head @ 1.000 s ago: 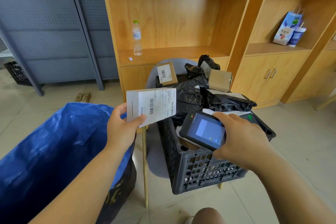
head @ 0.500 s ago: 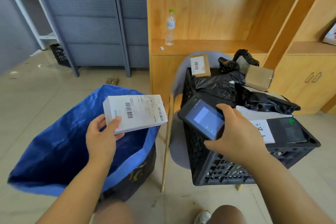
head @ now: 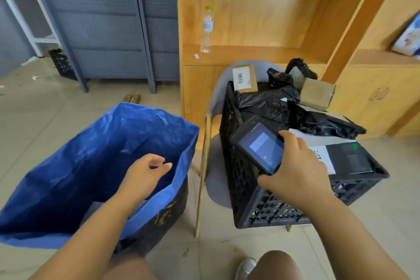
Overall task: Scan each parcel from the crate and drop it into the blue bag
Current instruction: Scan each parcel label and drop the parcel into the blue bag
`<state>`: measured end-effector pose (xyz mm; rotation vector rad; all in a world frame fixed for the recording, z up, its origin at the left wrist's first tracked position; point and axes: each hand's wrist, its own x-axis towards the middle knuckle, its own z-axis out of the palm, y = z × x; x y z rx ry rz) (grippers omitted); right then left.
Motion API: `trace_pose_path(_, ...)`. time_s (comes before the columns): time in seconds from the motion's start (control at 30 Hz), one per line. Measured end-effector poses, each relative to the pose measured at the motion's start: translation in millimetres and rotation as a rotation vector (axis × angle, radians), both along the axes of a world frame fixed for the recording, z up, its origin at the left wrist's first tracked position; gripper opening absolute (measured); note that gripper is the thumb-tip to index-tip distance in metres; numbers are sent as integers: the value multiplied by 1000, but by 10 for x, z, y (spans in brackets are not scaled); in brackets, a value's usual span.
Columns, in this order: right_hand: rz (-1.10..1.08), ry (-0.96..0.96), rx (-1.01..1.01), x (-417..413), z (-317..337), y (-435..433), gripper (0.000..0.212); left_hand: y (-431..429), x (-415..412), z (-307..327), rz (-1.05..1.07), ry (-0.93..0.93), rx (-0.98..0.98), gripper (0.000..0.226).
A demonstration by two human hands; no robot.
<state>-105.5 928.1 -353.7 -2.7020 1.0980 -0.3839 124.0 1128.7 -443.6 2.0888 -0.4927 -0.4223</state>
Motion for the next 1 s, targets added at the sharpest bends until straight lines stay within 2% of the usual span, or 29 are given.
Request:
trace_pose_path(0.13,-110,2,-56,-295,13,-209,101,-552,-319,186,-178,-33,-72,8)
trace_pose_path(0.33,-314,-124,-18,-853,37,-541,95,-1437,-872,503,-475,-160,-125,9)
trace_pose_path(0.4,-382,-157,-7,-1031,46,-639,94,-1750,-1079,522,-587,-203,-66,16)
trace_pose_path(0.5,-471,-167,3,-1273,48,-761,94,-2203,-1365,457,-705,-200,89,46)
trace_pose_path(0.53,-494,-171,5,-1340,47,-792,94,-2328,-1440,427,-714,-194,123,55)
trace_pose_path(0.6,-528,-166,5,-1459,34,-842,93,-2528,-1550,370,-681,-157,152,60)
trace_pose_path(0.7,-557,-176,53,-1580,-1,-922,88,-2705,-1570,260,-567,-23,193,66)
trace_pose_path(0.77,-558,-211,109,-1631,-40,-982,85,-2765,-1541,175,-568,71,208,71)
trace_pose_path(0.9,-547,-253,139,-1664,-136,-1080,84,-2799,-1510,78,-551,91,146,39)
trace_pose_path(1.0,-525,-300,179,-1632,-205,-1117,87,-2783,-1501,157,-505,196,-11,40)
